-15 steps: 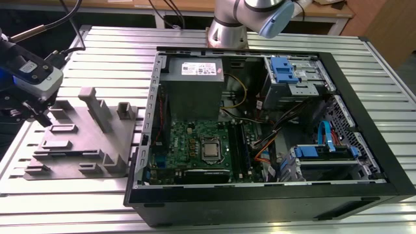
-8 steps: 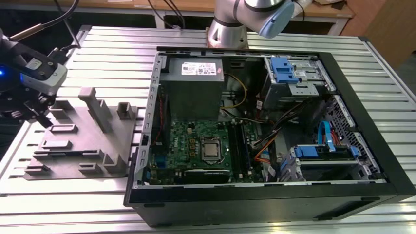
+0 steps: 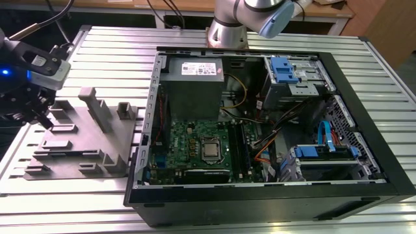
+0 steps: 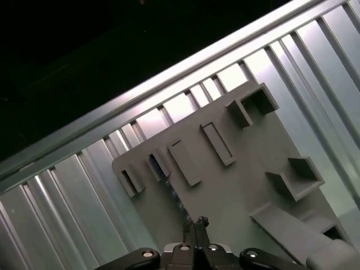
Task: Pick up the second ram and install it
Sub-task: 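Pick up the second ram and move it above second insertion slot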
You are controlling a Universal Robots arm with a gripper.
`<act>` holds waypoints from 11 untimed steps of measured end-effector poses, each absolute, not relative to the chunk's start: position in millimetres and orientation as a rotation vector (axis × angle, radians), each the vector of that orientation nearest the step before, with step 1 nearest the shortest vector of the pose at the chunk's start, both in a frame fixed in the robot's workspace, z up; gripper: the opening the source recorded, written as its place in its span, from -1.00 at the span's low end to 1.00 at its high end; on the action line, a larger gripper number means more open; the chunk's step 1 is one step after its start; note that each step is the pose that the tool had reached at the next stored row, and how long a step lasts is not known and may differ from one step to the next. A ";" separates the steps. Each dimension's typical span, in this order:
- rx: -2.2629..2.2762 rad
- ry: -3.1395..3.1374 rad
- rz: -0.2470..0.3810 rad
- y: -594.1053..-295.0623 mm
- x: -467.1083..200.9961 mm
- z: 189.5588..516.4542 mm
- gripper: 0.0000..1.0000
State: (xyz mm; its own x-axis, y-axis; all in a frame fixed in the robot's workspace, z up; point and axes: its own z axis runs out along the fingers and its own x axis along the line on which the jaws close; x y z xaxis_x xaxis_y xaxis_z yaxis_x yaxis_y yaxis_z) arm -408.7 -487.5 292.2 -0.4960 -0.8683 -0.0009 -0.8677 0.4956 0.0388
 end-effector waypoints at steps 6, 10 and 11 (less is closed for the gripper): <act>1.712 -2.609 -0.052 -487.5 -408.7 289.7 -0.86; 1.804 -2.545 -0.051 -487.5 -408.7 288.4 -0.86; 1.827 -2.528 -0.051 -487.6 -408.7 288.0 -0.86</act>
State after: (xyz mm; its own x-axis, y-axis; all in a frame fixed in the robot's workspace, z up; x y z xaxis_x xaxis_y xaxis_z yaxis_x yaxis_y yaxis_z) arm -408.7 -487.6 288.0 -0.3136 -0.9496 -0.0013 -0.9489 0.3133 0.0390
